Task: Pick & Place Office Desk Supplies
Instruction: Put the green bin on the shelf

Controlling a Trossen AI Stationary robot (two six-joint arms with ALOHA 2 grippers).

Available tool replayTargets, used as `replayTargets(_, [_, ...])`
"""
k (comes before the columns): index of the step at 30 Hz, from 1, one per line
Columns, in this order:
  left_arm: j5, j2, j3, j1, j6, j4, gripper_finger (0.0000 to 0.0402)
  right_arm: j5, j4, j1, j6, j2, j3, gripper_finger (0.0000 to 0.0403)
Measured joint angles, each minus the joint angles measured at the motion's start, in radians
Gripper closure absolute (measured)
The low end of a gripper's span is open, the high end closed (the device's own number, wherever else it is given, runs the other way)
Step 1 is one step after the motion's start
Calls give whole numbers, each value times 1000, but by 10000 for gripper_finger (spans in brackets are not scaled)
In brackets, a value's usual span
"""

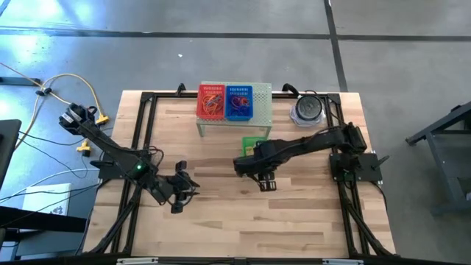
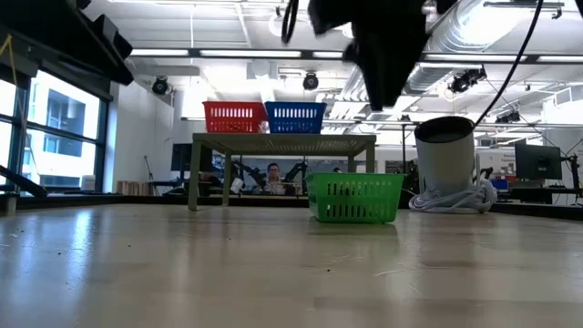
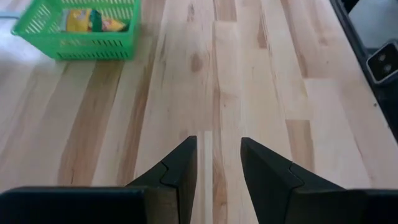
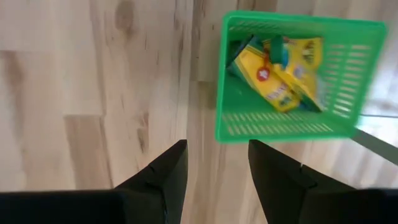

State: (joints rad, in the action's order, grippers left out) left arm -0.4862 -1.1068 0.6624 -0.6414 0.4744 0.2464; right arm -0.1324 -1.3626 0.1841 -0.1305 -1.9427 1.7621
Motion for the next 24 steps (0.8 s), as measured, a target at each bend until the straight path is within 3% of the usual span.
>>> replayTargets(7, [0, -16, 0, -10, 5, -12, 283, 7, 205, -29, 18, 0, -200, 245])
replayTargets(24, [-1, -13, 0, -10, 5, -12, 283, 35, 433, -50, 57, 0, -395, 245])
